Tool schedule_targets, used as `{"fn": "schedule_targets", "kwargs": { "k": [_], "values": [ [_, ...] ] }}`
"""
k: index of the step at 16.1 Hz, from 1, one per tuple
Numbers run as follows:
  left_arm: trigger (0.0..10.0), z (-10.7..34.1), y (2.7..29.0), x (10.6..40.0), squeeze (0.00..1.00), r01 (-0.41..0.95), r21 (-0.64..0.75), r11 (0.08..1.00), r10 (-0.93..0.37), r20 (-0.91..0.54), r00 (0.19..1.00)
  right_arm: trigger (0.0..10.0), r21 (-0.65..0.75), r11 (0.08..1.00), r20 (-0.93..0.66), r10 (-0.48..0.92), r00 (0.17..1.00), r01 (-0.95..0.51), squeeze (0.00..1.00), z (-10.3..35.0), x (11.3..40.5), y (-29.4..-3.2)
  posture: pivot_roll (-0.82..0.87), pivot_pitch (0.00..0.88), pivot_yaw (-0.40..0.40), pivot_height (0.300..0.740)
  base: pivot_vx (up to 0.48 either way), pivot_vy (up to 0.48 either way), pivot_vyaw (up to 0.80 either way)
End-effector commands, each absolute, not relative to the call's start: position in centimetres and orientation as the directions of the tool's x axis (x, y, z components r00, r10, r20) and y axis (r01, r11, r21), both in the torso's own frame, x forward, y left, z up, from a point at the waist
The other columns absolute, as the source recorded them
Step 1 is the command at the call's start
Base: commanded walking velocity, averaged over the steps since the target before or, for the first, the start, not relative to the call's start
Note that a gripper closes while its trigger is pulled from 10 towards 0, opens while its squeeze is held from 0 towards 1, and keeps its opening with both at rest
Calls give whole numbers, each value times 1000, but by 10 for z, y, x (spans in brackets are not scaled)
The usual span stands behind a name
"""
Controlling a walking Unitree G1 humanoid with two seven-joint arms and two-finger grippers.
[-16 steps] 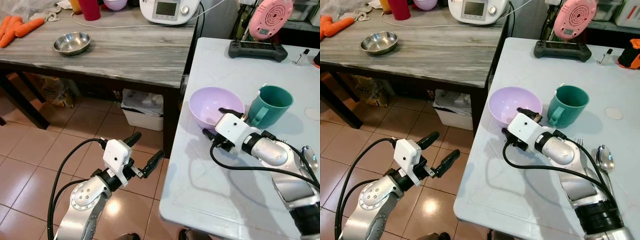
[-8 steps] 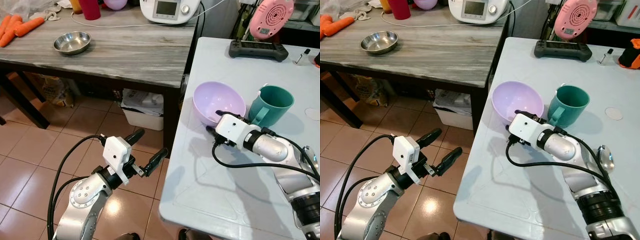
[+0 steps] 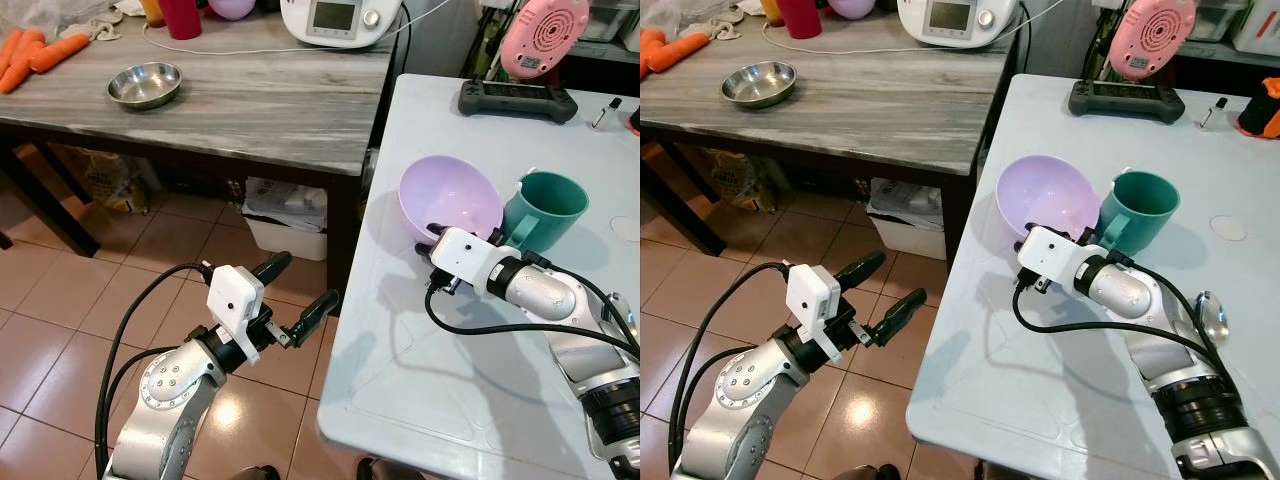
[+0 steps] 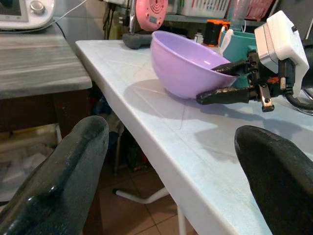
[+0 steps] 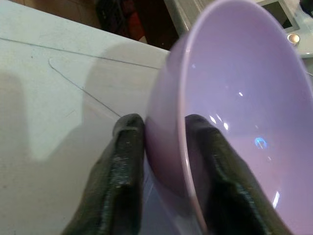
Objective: Setting the table
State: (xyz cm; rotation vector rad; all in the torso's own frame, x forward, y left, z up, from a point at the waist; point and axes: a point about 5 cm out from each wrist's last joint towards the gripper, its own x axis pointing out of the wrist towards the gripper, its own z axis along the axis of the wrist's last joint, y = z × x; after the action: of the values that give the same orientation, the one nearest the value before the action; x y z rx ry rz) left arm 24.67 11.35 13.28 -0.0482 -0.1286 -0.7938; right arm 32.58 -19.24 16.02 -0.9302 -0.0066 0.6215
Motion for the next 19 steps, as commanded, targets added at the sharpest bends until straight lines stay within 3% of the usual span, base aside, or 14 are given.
{"fn": "schedule_targets", "kwargs": {
  "k": [1, 11, 13, 15, 16, 19],
  "values": [
    [10000, 137, 115, 245, 0, 710, 22, 704, -706, 132, 696, 0, -759, 421, -258, 505, 824, -496, 0, 162, 328, -194, -144, 166, 43, 740, 0, 0, 0],
    [10000, 132, 120, 244, 0, 672, 36, 740, -671, 108, 734, 0, -769, 462, -155, 536, 830, -442, 0, 174, 331, -188, -134, 167, 39, 740, 0, 0, 0],
    [10000, 125, 135, 262, 0, 494, 60, 868, -497, 73, 865, 0, -694, 626, 27, 516, 856, -355, 0, 187, 329, -171, -126, 163, 33, 740, 0, 0, 0],
    [10000, 124, 139, 267, 0, 459, 43, 887, -461, 79, 884, 0, -639, 710, 97, 454, 886, -294, 0, 185, 326, -167, -122, 157, 28, 740, 0, 0, 0],
    [10000, 124, 146, 272, 0, 419, -2, 908, -417, 85, 905, 10000, -541, 804, 153, 383, 911, -248, 0, 183, 323, -165, -125, 156, 29, 740, 0, 0, 0],
    [10000, 123, 155, 280, 0, 355, -50, 934, -349, 98, 932, 10000, -400, 907, 223, 233, 947, -129, 0, 181, 317, -161, -134, 148, 36, 740, 0, 0, 0]
  ]
}}
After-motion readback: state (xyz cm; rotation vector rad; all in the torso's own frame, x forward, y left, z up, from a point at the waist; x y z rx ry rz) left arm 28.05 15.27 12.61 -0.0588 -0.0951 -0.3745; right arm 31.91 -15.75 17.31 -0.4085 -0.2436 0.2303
